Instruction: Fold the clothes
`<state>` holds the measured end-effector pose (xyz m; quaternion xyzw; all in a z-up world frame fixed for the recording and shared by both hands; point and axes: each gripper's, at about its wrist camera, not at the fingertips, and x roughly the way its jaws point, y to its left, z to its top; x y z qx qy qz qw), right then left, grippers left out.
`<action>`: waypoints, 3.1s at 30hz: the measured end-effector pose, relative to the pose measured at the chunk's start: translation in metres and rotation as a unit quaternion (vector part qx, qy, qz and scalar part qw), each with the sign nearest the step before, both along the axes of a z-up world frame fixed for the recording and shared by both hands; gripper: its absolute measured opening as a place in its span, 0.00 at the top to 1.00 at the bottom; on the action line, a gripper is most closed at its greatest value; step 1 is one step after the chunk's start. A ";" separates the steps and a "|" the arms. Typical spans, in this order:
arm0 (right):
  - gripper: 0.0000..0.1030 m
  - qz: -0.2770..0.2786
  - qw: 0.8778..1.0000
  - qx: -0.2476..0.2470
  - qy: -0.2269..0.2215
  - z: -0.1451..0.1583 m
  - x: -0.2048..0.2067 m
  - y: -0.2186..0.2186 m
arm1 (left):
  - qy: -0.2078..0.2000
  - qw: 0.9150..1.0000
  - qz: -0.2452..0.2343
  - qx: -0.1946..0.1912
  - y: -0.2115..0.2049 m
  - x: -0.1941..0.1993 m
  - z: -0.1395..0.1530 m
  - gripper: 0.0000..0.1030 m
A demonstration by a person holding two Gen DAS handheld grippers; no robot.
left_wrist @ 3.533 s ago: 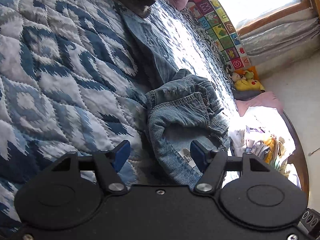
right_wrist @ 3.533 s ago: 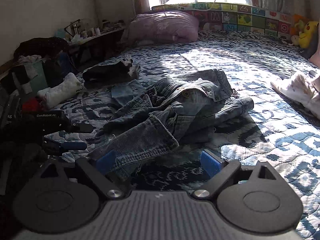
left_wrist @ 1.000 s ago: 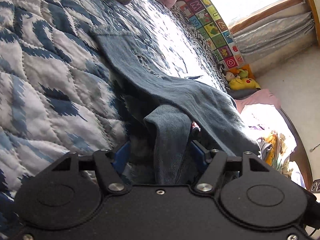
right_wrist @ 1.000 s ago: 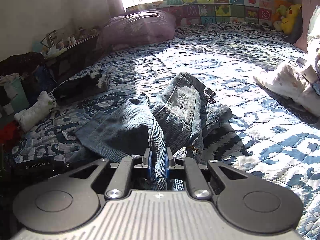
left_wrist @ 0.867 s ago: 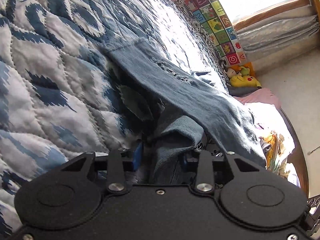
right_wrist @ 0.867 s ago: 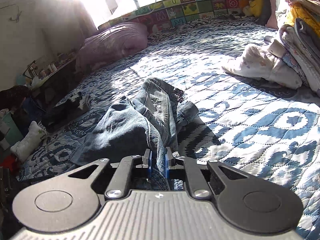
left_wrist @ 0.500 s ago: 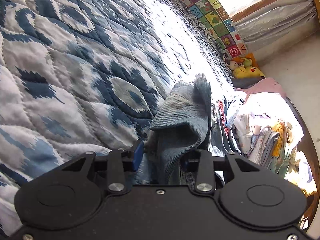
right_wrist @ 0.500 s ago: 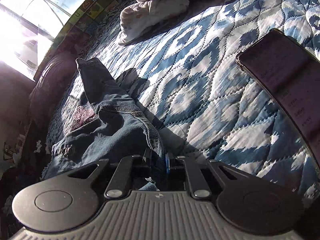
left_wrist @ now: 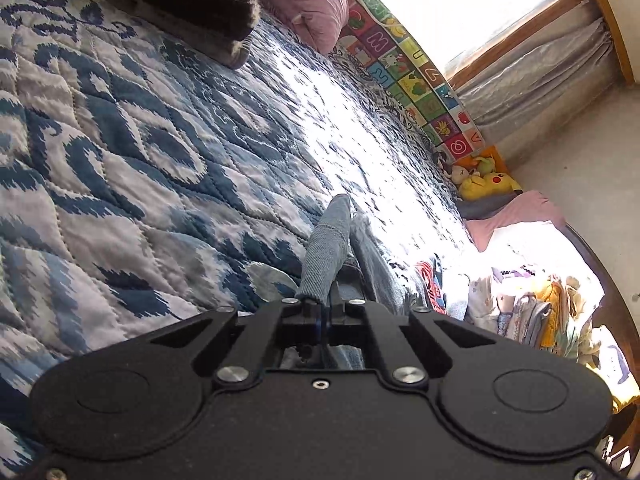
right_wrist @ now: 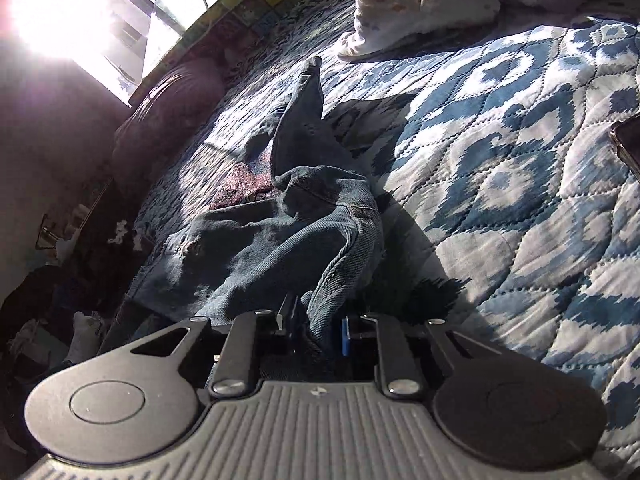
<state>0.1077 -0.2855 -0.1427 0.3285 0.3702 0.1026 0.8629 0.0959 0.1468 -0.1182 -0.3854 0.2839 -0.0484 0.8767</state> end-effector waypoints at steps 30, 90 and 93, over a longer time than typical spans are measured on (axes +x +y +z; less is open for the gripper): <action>0.88 -0.061 0.992 0.104 0.039 -0.028 -0.064 -0.040 | 0.105 0.992 -0.053 0.044 0.028 -0.079 -0.021 0.96; 0.90 0.080 0.996 -0.033 -0.017 0.055 0.155 -0.011 | 0.007 0.983 -0.085 0.161 0.018 0.090 0.050 0.99; 0.83 0.086 0.995 -0.039 0.027 0.034 0.156 -0.015 | 0.071 0.986 -0.066 0.139 0.033 0.082 0.025 0.99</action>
